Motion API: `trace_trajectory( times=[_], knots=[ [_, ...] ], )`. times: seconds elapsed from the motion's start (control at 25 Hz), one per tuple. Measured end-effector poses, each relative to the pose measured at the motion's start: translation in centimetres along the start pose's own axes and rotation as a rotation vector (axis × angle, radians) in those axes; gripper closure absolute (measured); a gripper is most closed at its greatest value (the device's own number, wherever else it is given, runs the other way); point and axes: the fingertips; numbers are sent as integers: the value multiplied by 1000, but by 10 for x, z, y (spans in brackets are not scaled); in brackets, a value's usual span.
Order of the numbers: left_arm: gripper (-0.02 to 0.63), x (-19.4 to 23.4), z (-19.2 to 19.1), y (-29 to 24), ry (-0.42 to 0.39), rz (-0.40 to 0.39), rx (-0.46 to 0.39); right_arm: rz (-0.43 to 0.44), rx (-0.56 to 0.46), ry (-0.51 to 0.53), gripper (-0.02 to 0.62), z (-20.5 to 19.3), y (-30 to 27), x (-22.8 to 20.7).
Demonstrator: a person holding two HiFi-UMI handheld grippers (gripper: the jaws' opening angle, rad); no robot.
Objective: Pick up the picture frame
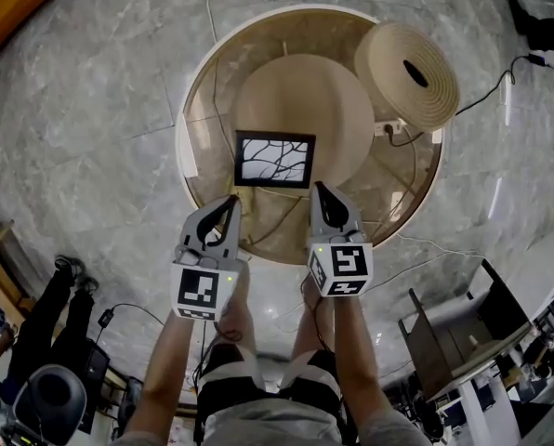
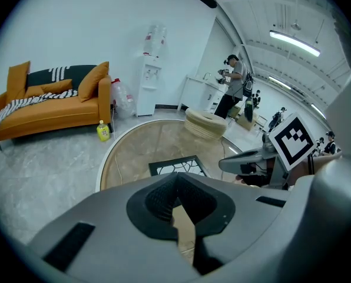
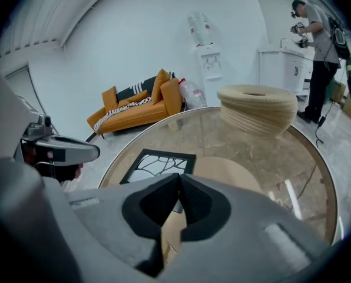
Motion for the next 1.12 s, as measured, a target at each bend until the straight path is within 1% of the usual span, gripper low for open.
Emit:
trace_trajectory(
  times=[0.16, 0.2, 0.28, 0.36, 0.4, 0.44, 0.48, 0.52, 0.56, 0.76, 1.0, 1.08, 1.12],
  knots=[
    [588, 7, 2, -1, 44, 10, 8, 2, 34, -14, 594, 0, -12, -2],
    [588, 8, 1, -1, 39, 10, 8, 8, 41, -15, 593, 0, -15, -1],
    [588, 9, 1, -2, 34, 9, 10, 27, 61, -21, 524, 0, -20, 1],
    [588, 8, 3, -3, 73, 9, 21, 34, 78, -24, 509, 0, -26, 1],
    [588, 7, 3, -4, 76, 7, 23, 35, 85, -26, 495, 0, -28, 1],
    [588, 8, 2, -5, 63, 3, 22, 38, 92, -31, 466, 0, -31, 1],
    [588, 8, 1, -7, 49, -1, 21, 41, 100, -41, 423, -1, -34, 0],
    [588, 8, -1, -8, 43, -3, 23, 43, 107, -50, 402, -1, -37, 0],
    [588, 9, -2, -9, 42, -5, 26, 44, 113, -57, 394, -2, -40, 0],
    [588, 15, -6, -16, 49, -8, 40, 42, 140, -58, 391, -5, -52, 2],
    [588, 27, -9, -20, 66, 3, 46, 21, 162, -64, 394, -12, -60, 1],
    [588, 32, -12, -20, 74, 8, 49, -2, 171, -49, 426, -13, -62, 0],
    [588, 33, -13, -20, 77, 10, 51, -7, 177, -43, 428, -13, -63, 0]
  ],
)
Point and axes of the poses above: the fingertips, and each gripper's own axes: y backward along the fingers, x to its left, z out of its top, and after that the axes turned 11 degrees about x, right-handed
